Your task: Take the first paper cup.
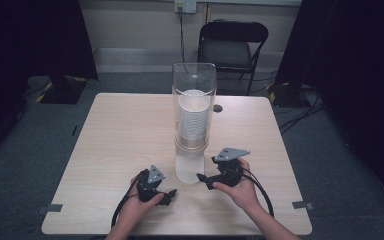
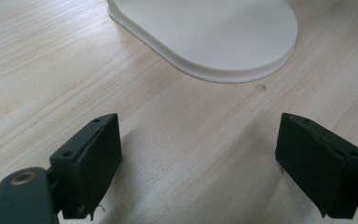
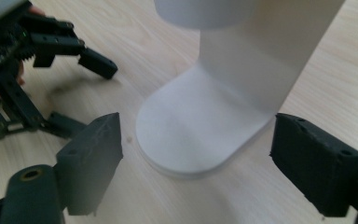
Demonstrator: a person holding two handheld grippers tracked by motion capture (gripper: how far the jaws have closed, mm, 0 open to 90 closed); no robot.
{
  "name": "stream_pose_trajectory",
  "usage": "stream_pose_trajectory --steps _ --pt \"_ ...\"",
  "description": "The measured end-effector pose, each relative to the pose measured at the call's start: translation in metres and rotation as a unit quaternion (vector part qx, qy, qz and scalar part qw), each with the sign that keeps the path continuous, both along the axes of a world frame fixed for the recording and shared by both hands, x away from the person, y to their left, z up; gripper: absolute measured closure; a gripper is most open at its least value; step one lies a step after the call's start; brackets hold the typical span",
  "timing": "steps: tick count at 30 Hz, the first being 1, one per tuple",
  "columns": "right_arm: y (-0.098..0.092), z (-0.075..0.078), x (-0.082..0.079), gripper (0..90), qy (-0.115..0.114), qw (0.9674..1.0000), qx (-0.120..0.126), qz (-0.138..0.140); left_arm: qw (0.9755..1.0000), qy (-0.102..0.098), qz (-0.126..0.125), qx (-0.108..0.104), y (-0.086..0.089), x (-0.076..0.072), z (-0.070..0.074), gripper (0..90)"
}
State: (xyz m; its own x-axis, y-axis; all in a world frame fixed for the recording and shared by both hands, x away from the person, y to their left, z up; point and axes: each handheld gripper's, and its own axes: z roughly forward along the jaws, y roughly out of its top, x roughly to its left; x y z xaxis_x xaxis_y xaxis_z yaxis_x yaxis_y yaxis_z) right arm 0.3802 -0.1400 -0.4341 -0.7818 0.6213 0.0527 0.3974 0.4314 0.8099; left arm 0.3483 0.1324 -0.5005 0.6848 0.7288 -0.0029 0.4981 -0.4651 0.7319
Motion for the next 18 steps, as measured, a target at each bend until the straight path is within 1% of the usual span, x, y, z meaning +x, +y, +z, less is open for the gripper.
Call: stream_pose_trajectory --steps 2,3,5,6,7,10,11,14,15,18 --pt "0.001 0.002 0.001 14.3 -0.001 1.0 0.003 0.002 1.0 0.0 0.0 0.0 0.0 0.0 0.0 13.9" --pt "0.004 0.006 0.003 14.2 -0.005 1.0 0.007 0.005 1.0 0.0 0.0 0.0 0.0 0.0 0.0 13.9" --pt "0.005 0.007 0.004 14.2 -0.008 0.9999 0.01 0.005 1.0 0.0 0.0 0.0 0.0 0.0 0.0 13.9" --pt "0.007 0.01 0.006 14.2 -0.007 0.9999 0.014 0.005 1.0 0.0 0.0 0.0 0.0 0.0 0.0 14.0" --pt "0.008 0.011 0.007 14.2 -0.011 0.9998 0.015 0.005 1.0 0.0 0.0 0.0 0.0 0.0 0.0 14.0" --pt "0.011 0.014 0.009 14.2 -0.013 0.9997 0.021 0.002 1.0 0.001 0.0 0.0 0.0 0.0 0.0 13.9" --pt "0.012 0.015 0.01 14.3 -0.015 0.9996 0.024 0.004 1.0 0.002 0.001 -0.003 0.0 0.0 0.0 13.9" --pt "0.015 0.018 0.013 14.6 -0.021 0.9993 0.03 0.002 1.0 0.0 0.0 0.0 0.0 0.0 0.0 14.0" --pt "0.016 0.018 0.014 14.6 -0.021 0.9994 0.029 0.001 1.0 0.002 0.001 -0.003 0.0 0.0 0.0 13.9" --pt "0.019 0.018 0.017 15.4 -0.027 0.9989 0.037 -0.002 1.0 0.0 0.0 0.0 0.0 0.0 0.0 13.9"
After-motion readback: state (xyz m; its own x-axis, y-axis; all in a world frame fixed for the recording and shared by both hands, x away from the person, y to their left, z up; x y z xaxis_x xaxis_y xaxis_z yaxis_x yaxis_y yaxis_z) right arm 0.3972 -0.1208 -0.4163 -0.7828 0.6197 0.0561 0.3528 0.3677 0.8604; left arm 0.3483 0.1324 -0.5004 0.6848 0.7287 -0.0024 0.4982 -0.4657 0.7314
